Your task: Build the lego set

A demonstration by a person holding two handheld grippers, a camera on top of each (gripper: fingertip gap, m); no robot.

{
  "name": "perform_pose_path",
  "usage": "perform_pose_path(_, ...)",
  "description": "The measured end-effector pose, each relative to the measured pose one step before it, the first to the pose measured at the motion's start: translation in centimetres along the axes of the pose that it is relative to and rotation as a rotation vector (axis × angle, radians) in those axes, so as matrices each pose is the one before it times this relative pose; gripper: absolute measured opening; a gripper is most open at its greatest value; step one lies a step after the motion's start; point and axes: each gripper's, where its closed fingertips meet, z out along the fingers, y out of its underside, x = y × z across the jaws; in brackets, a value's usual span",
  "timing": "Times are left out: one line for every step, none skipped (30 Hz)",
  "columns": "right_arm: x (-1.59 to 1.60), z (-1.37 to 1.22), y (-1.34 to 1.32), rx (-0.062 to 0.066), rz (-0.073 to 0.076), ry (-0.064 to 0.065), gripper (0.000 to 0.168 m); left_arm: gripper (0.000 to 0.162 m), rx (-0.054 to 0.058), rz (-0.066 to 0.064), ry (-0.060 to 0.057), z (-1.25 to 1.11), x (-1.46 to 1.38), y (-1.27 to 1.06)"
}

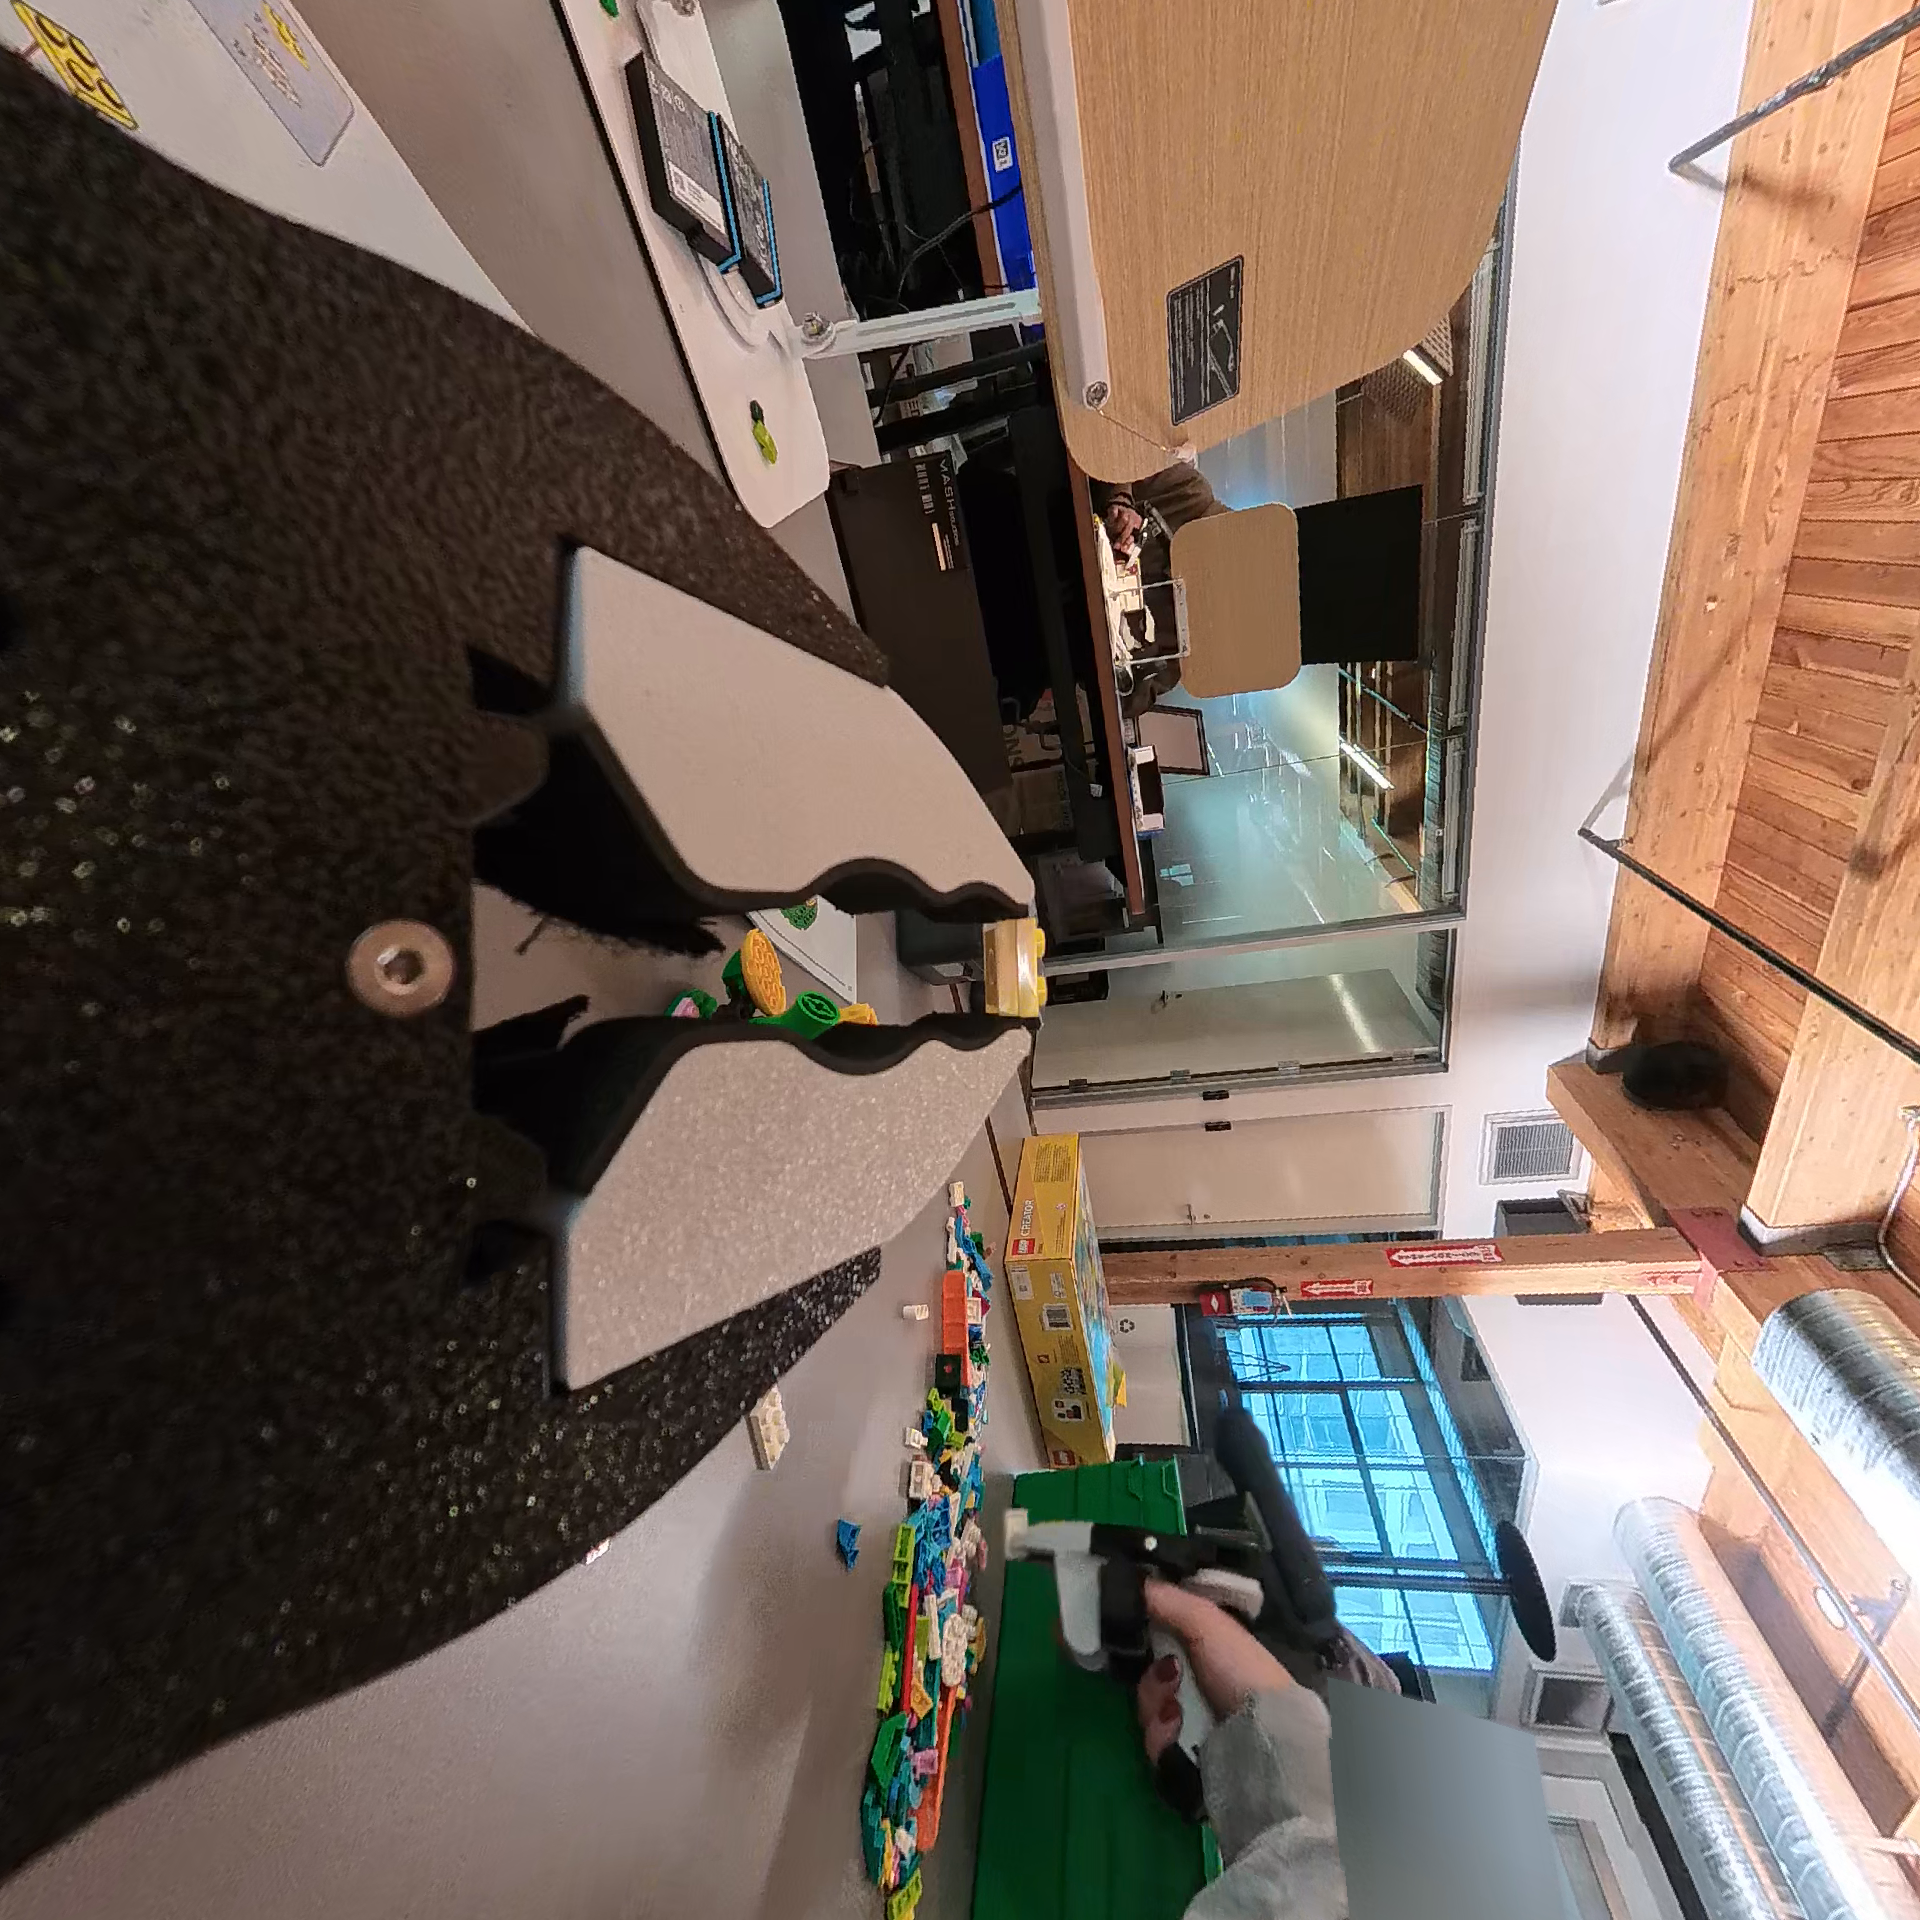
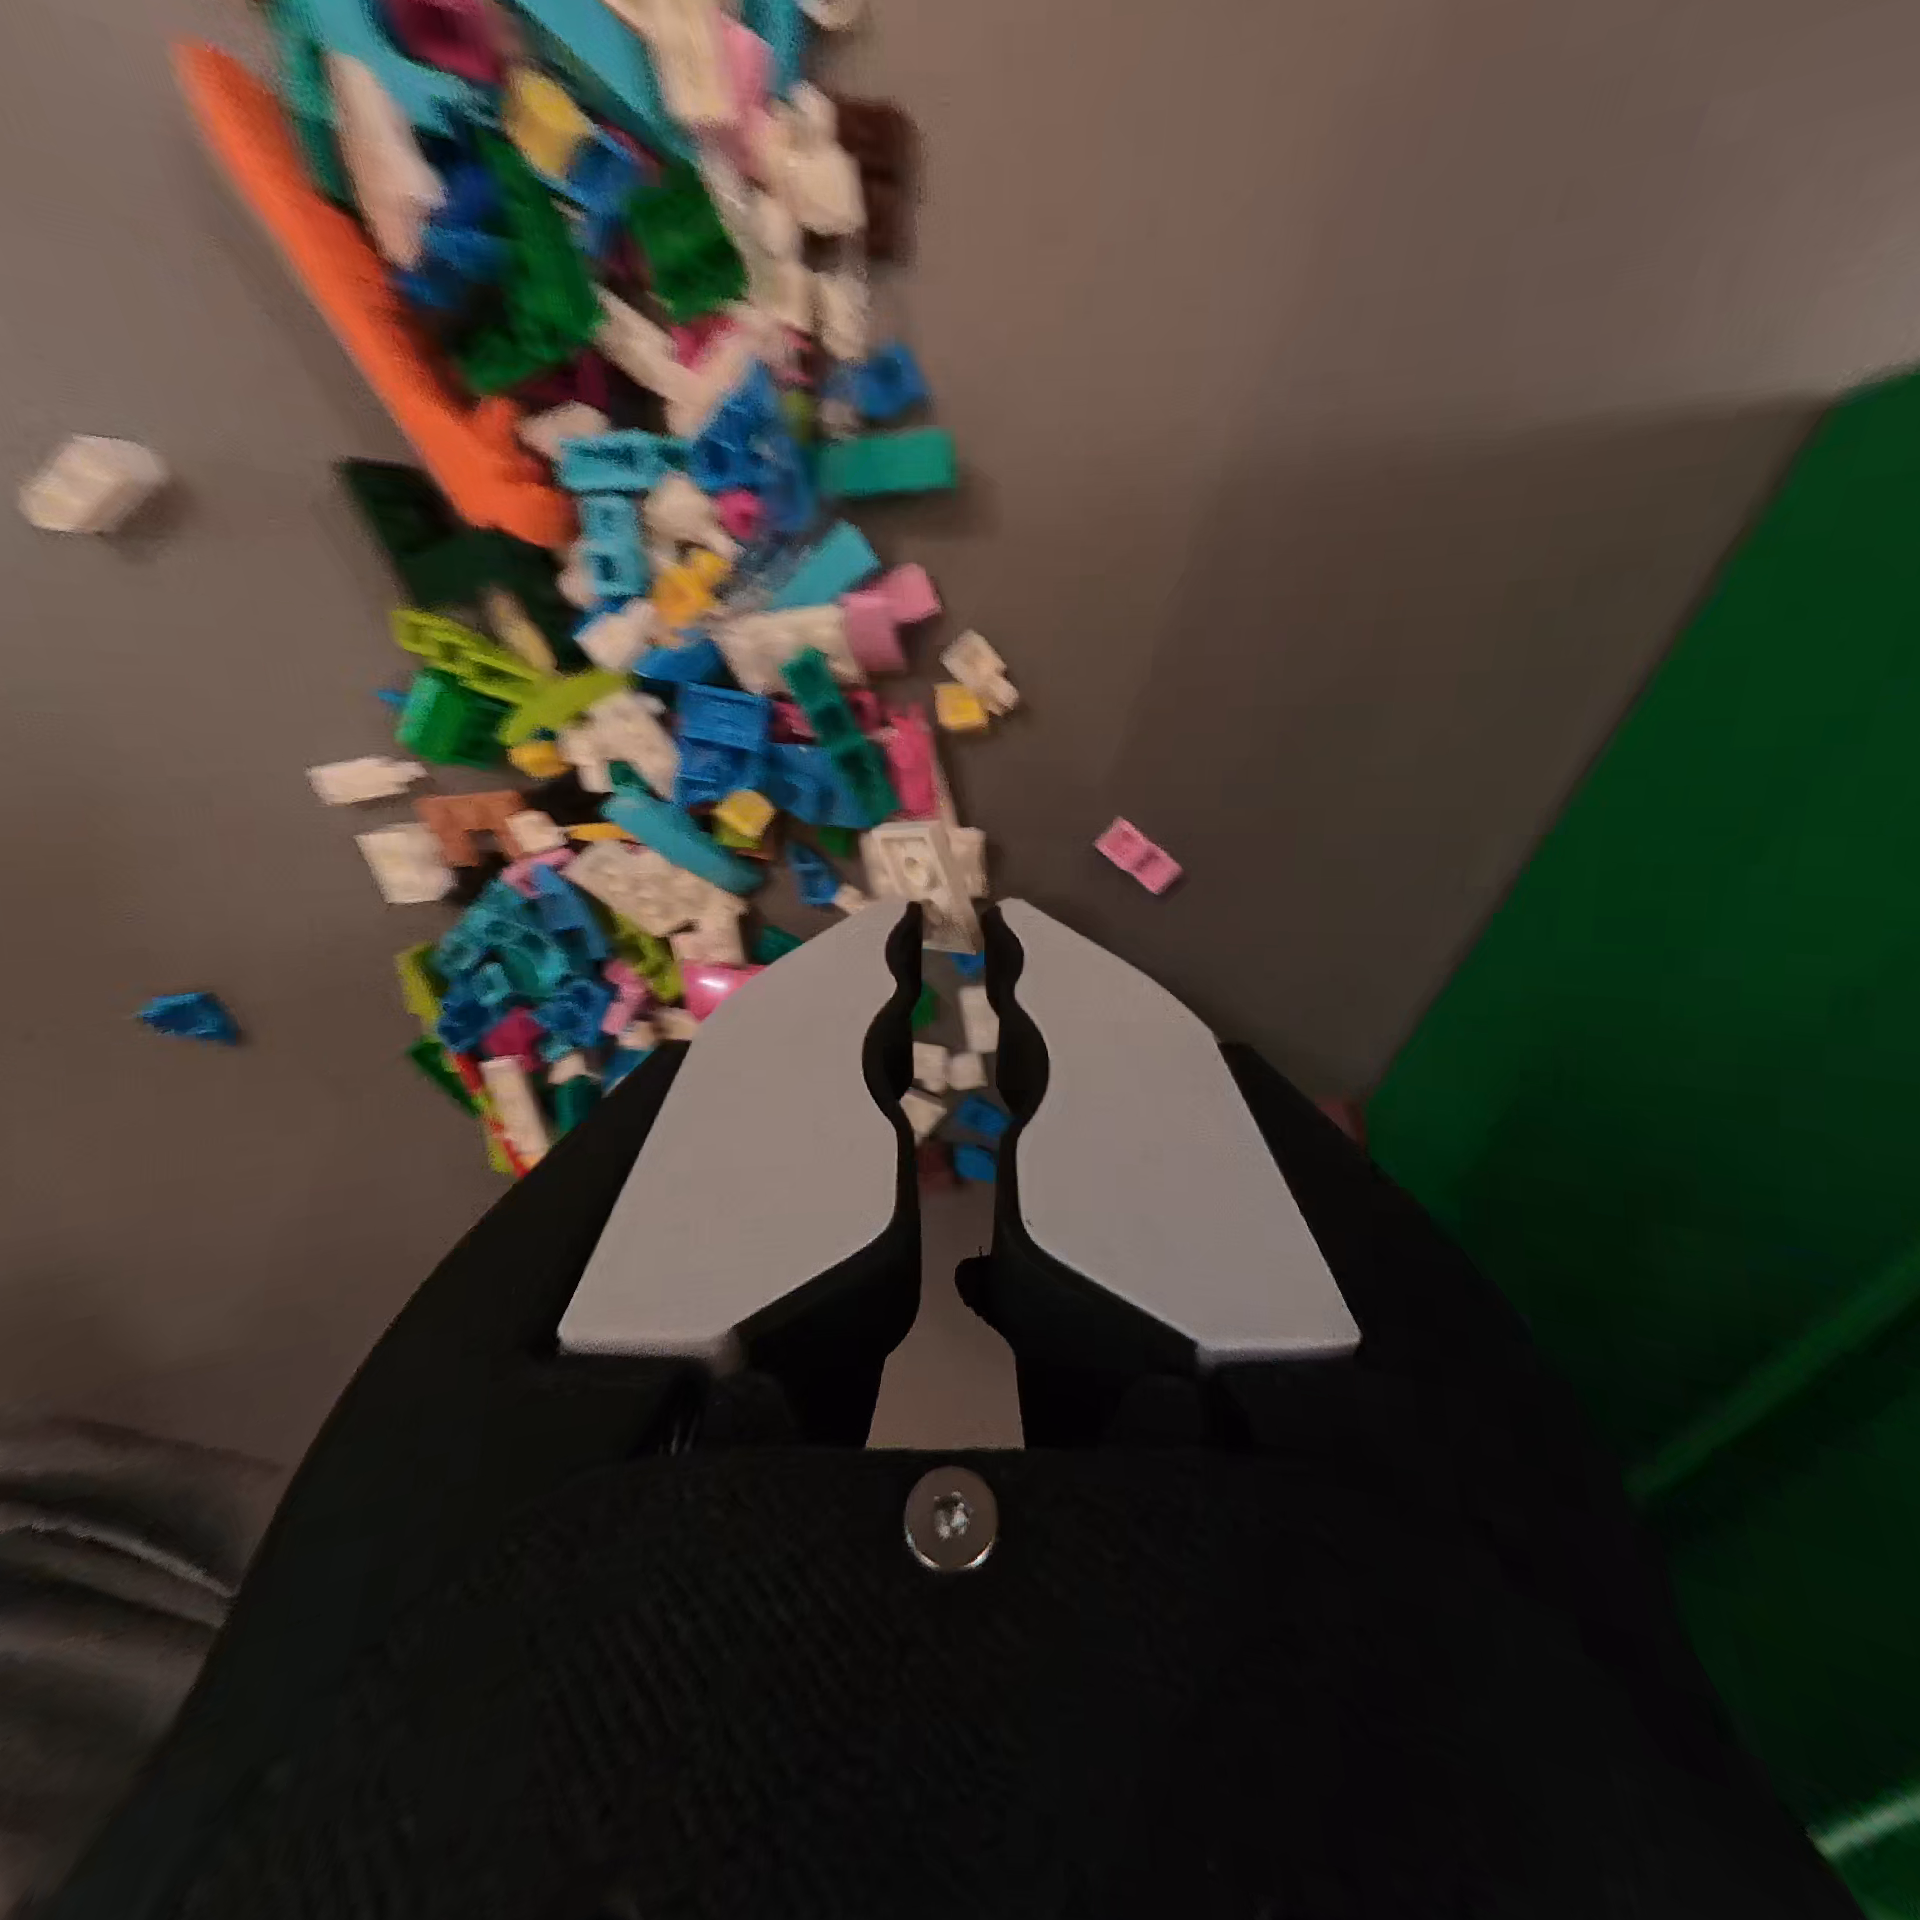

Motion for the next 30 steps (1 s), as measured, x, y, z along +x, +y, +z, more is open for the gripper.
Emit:
perform_pose_path(-1.22, -0.493, -0.706, 0.0267, -0.0317, -0.0224, 0.01, 0.016, -0.0003, -0.0001, 0.0006, 0.007, 0.012, 0.007)
perform_pose_path(-1.552, -0.368, -0.785, 0.0265, -0.0409, -0.0256, 0.01, 0.016, -0.0002, 0.0001, 0.0, 0.008, 0.002, 0.005)
perform_pose_path(-1.703, -0.175, -0.755, 0.0195, -0.0489, -0.0245, 0.01, 0.016, 0.0, 0.0001, 0.0003, 0.0, 0.003, -0.001)
perform_pose_path(-1.766, 0.042, -0.716, 0.0104, -0.0546, -0.0215, 0.01, 0.016, -0.0001, 0.0002, 0.0006, 0.008, 0.009, 0.004)
perform_pose_path(-1.677, 0.24, -0.705, 0.0014, -0.0566, -0.0142, 0.01, 0.016, -0.0001, 0.0009, -0.0003, -0.012, -0.005, -0.004)
perform_pose_path(-1.48, 0.353, -0.761, -0.0035, -0.0598, -0.0073, 0.01, 0.016, 0.0, 0.0007, 0.0, -0.011, 0.001, -0.006)
perform_pose_path(-1.259, 0.502, -0.755, -0.0053, -0.057, 0.0002, 0.01, 0.016, 0.0, 0.0004, 0.0008, -0.011, 0.014, -0.006)
perform_pose_path(-1.031, 0.598, -0.695, -0.0116, -0.0476, 0.0067, 0.01, 0.016, 0.0002, 0.0008, 0.0001, -0.019, -0.002, -0.011)
perform_pose_path(-0.866, 0.639, -0.589, -0.0172, -0.0418, 0.0078, 0.01, 0.016, 0.0005, 0.0008, -0.0001, -0.023, 0.006, -0.008)
perform_pose_path(-0.744, 0.619, -0.57, -0.0158, -0.0361, 0.0043, 0.01, 0.016, 0.0002, -0.0002, 0.0007, -0.008, 0.007, -0.005)
perform_pose_path(-0.663, 0.584, -0.588, -0.0106, -0.0268, -0.0016, 0.01, 0.016, 0.0005, 0.0001, 0.0009, -0.006, 0.007, -0.009)
perform_pose_path(-0.596, 0.501, -0.606, -0.0044, -0.0186, -0.0052, 0.01, 0.016, 0.0003, 0.001, 0.0003, -0.001, 0.006, -0.006)
perform_pose_path(-0.509, 0.435, -0.57, -0.0015, -0.014, -0.0066, 0.01, 0.016, -0.0004, 0.0011, 0.0008, -0.006, 0.012, 0.003)
perform_pose_path(-0.399, 0.404, -0.447, -0.0015, -0.0108, -0.0061, 0.01, 0.016, 0.0, 0.0012, 0.0009, -0.014, 0.018, -0.008)
perform_pose_path(-0.27, 0.401, -0.297, -0.0029, -0.0072, -0.0039, 0.01, 0.016, 0.0006, 0.0011, 0.0002, -0.019, 0.007, -0.018)
perform_pose_path(-0.151, 0.417, -0.123, -0.0041, -0.0045, -0.0003, 0.01, 0.016, 0.0005, 0.0003, 0.0001, -0.018, -0.007, -0.003)
perform_pose_path(-0.091, 0.359, -0.009, -0.003, -0.0109, -0.0007, 0.014, 0.016, -0.0003, -0.0007, 0.0002, -0.008, -0.005, 0.003)
perform_pose_path(-0.059, 0.168, 0.091, 0.0002, -0.0211, 0.0, 0.029, 0.016, -0.0007, -0.0013, 0.0001, 0.0, -0.008, 0.014)
perform_pose_path(-0.025, -0.085, 0.223, 0.0023, -0.0256, 0.0041, 0.04, 0.016, -0.0003, -0.0009, -0.0008, -0.018, -0.028, 0.012)
perform_pose_path(0.068, -0.359, 0.333, 0.0086, -0.0256, 0.0063, 0.045, 0.016, -0.0001, -0.0007, -0.0016, -0.025, -0.035, -0.005)
perform_pose_path(0.207, -0.61, 0.425, 0.0136, -0.0152, 0.0075, 0.045, 0.016, 0.0008, -0.0017, -0.0014, -0.038, -0.04, -0.01)
perform_pose_path(0.434, -0.787, 0.56, 0.0144, 0.0038, 0.008, 0.045, 0.016, 0.0008, -0.0029, -0.0011, -0.02, -0.044, -0.012)
perform_pose_path(0.699, -0.865, 0.722, 0.0143, 0.0243, 0.009, 0.045, 0.016, -0.0002, -0.0026, -0.0006, -0.012, -0.032, 0.015)
perform_pose_path(0.996, -0.845, 0.894, 0.0112, 0.0445, 0.0144, 0.044, 0.016, -0.0002, -0.0016, -0.0002, 0.007, -0.019, 0.009)
perform_pose_path(1.357, -0.771, 1.034, 0.0056, 0.0615, 0.0232, 0.043, 0.016, 0.0, -0.001, 0.0005, 0.003, 0.004, 0.002)
perform_pose_path(1.677, -0.634, 1.068, -0.0016, 0.078, 0.0356, 0.04, 0.016, -0.0004, -0.0004, 0.0005, 0.009, 0.004, 0.01)
perform_pose_path(1.783, -0.466, 1.078, -0.0078, 0.0877, 0.0383, 0.038, 0.016, -0.0005, 0.0, -0.0002, 0.005, -0.007, 0.021)
perform_pose_path(1.69, -0.277, 0.991, -0.0098, 0.0879, 0.0299, 0.035, 0.016, -0.0002, -0.0003, -0.0004, 0.002, -0.012, 0.004)
perform_pose_path(1.313, -0.105, 0.811, -0.0061, 0.0738, 0.0066, 0.033, 0.016, -0.0002, -0.0003, -0.0004, 0.001, -0.012, 0.005)
perform_pose_path(0.966, 0.031, 0.649, -0.0053, 0.0586, -0.0101, 0.032, 0.016, -0.0007, 0.0001, -0.0006, -0.006, -0.017, 0.021)
